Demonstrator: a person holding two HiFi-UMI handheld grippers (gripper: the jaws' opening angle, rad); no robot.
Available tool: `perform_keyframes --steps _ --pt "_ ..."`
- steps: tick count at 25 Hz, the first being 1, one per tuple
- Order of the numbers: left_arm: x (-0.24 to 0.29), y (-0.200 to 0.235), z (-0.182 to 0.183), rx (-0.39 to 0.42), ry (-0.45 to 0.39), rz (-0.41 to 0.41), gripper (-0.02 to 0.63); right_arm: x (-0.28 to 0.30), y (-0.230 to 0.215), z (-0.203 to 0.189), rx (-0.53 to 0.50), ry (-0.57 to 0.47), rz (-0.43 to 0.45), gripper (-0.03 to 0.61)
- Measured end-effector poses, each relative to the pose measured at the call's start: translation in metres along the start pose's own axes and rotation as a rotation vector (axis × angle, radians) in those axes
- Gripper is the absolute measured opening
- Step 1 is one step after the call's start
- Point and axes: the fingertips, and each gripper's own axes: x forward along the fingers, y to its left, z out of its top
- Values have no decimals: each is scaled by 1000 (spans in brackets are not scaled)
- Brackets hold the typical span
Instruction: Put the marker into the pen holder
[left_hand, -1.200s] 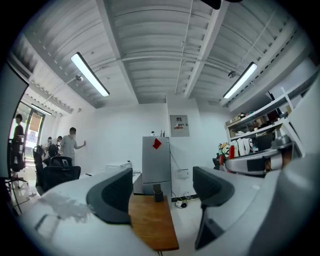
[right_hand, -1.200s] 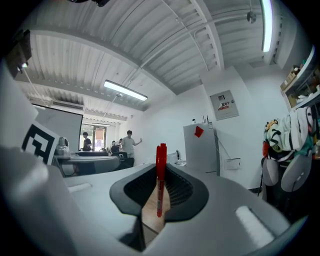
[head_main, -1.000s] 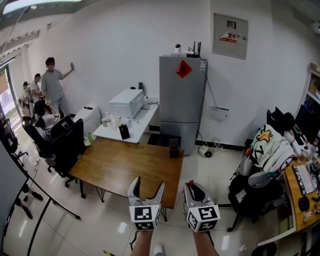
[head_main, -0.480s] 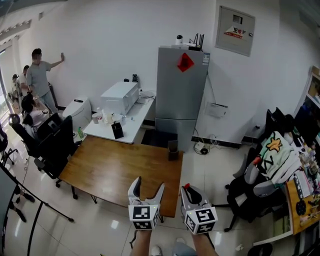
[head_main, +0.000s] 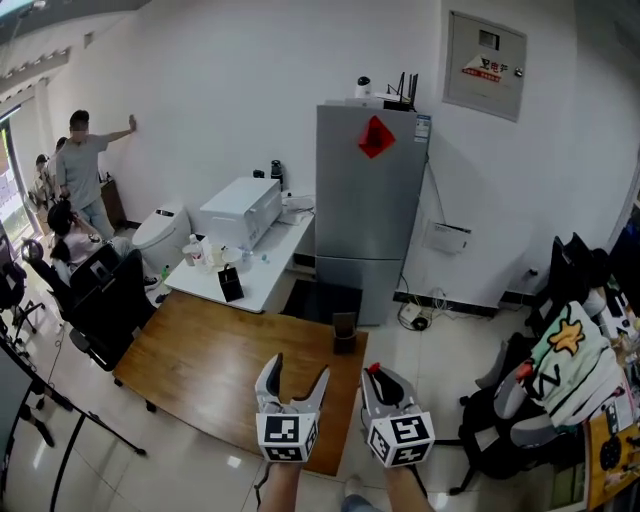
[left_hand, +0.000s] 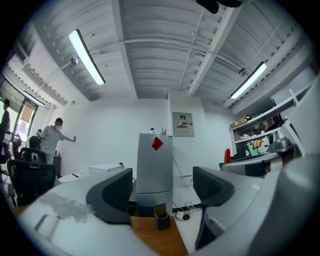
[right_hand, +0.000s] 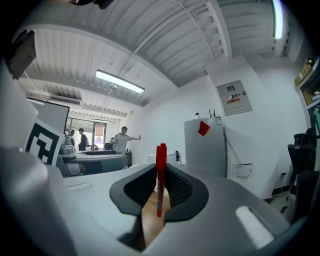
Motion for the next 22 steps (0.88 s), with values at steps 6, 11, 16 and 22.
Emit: perform_keyframes --steps 6,11,16,22 --pt "53 -3 -4 18 12 54 379 34 -55 -3 39 8 32 53" --pt "75 -5 -22 32 48 67 379 56 -76 -8 94 -2 88 53" --pt "94 17 -35 26 92 78 360 86 -84 -33 -14 59 38 54" --pt "130 38 -57 21 127 60 360 127 -97 -56 5 84 30 52"
